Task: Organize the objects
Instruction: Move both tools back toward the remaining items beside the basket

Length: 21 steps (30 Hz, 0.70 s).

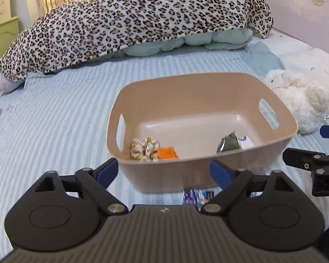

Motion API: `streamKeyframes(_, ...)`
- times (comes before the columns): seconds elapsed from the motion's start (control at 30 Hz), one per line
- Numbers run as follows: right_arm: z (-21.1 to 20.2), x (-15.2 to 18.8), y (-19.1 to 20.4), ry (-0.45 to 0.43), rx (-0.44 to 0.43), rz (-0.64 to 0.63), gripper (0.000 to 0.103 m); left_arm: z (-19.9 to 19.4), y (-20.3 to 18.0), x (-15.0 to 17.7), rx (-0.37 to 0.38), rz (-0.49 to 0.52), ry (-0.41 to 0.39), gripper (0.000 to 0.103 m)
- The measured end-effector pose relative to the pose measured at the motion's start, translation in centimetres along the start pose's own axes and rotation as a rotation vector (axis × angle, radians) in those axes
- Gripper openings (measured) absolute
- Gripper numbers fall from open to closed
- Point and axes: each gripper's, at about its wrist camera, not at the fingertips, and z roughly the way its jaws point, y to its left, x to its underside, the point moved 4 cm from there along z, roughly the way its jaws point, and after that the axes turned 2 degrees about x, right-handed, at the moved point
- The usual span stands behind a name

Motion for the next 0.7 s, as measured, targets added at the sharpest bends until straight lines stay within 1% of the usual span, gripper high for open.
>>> streamKeyframes(0.2,0.0,2.4,-0.4,0.063,0.004,0.022,0.103,0.6,-0.1,3.4,0.008,-0.006,0.084,0.094)
streamKeyframes(0.37,0.8,4.5,-0.5,0.124,0.012,0.036,0.103,1.8,0.0,6.1,0.029,-0.036,0.156,0.094)
streamKeyframes(0.47,1.2,5.7,-0.3,0.149,0.018,0.032,0.103,2.5,-0.5,7.0,0.031,-0.041,0.188,0.094)
streamKeyframes(0.53,1.5,6.6,-0.2,0.143,0.032,0.026,0.103,3.0,-0.8,7.5,0.034,-0.048,0.209,0.094)
streamKeyframes(0.63,2.1,7.5,0.2,0.155,0.054,-0.003,0.103,3.5,-1.2,7.9,0.048,-0.059,0.225,0.094)
streamKeyframes(0.7,2.5,7.8,0.3,0.169,0.049,-0.005,0.103,3.7,-1.5,8.1,0.055,-0.059,0.229,0.094)
